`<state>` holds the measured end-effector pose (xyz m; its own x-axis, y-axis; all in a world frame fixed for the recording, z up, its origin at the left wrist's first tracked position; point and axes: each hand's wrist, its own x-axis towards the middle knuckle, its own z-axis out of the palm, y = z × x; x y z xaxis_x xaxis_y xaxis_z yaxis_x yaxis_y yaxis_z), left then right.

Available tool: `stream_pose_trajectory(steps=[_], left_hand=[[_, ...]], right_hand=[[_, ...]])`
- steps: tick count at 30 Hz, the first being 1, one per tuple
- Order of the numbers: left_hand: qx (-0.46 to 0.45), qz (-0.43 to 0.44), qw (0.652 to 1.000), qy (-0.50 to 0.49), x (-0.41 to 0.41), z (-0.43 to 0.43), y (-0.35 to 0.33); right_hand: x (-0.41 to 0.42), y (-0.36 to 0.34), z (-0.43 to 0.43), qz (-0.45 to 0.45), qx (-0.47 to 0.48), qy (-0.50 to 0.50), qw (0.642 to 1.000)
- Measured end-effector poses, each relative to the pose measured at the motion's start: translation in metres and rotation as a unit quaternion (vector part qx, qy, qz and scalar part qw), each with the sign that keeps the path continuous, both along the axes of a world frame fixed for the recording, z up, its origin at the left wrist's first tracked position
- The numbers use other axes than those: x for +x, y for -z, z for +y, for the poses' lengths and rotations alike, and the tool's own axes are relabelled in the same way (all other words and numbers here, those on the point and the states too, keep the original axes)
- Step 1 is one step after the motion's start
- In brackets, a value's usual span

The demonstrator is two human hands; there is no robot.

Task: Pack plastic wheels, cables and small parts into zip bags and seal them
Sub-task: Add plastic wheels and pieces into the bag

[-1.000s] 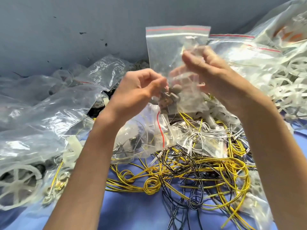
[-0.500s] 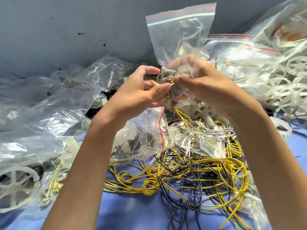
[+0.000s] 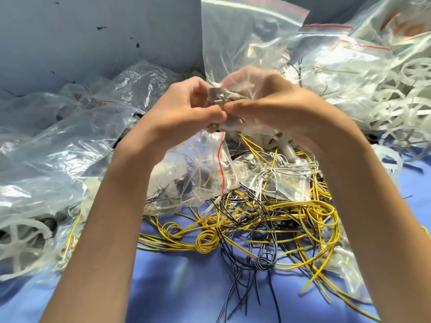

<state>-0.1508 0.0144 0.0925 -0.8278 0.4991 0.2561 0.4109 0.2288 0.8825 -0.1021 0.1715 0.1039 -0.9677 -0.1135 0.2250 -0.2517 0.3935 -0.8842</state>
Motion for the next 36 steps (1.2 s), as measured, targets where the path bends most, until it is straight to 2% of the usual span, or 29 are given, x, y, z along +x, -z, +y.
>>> stream_pose_trajectory(steps=[4,8,16,22,25,28,30,33,36], left_hand=[[0.012,-0.001,0.998,-0.059,0.000,0.007,-0.003],[0.013,-0.016,0.996,-0.084,-0.004,0.008,-0.001],[-0.048,0.005,0.999,-0.006,0.001,0.003,0.002],[-0.076,0.019,0.995,-0.070,0.000,0.002,0.004],[-0.041,0.018,0.995,-0.087,0.000,0.002,0.002],[-0.020,0.016,0.994,-0.103,-0.002,-0.002,-0.001],[-0.014,0.012,0.997,-0.078,-0.001,-0.005,-0.002],[-0.053,0.009,0.998,-0.028,0.003,-0.009,-0.002],[-0.093,-0.007,0.996,0.016,0.004,-0.011,-0.001]], right_hand=[[-0.002,0.007,-0.004,-0.024,-0.051,-0.004,0.998],[-0.009,0.012,-0.008,-0.012,-0.023,0.027,0.999],[-0.008,0.013,-0.003,0.009,0.026,-0.002,1.000],[-0.015,0.018,-0.006,-0.017,0.041,0.033,0.998],[-0.016,0.018,-0.005,-0.005,0.045,0.056,0.997],[-0.012,0.016,-0.004,-0.022,-0.005,0.048,0.999],[-0.012,0.017,-0.001,-0.024,0.023,0.055,0.998],[-0.013,0.018,0.003,-0.013,0.083,0.069,0.994],[-0.015,0.021,0.007,-0.014,0.083,0.079,0.993]])
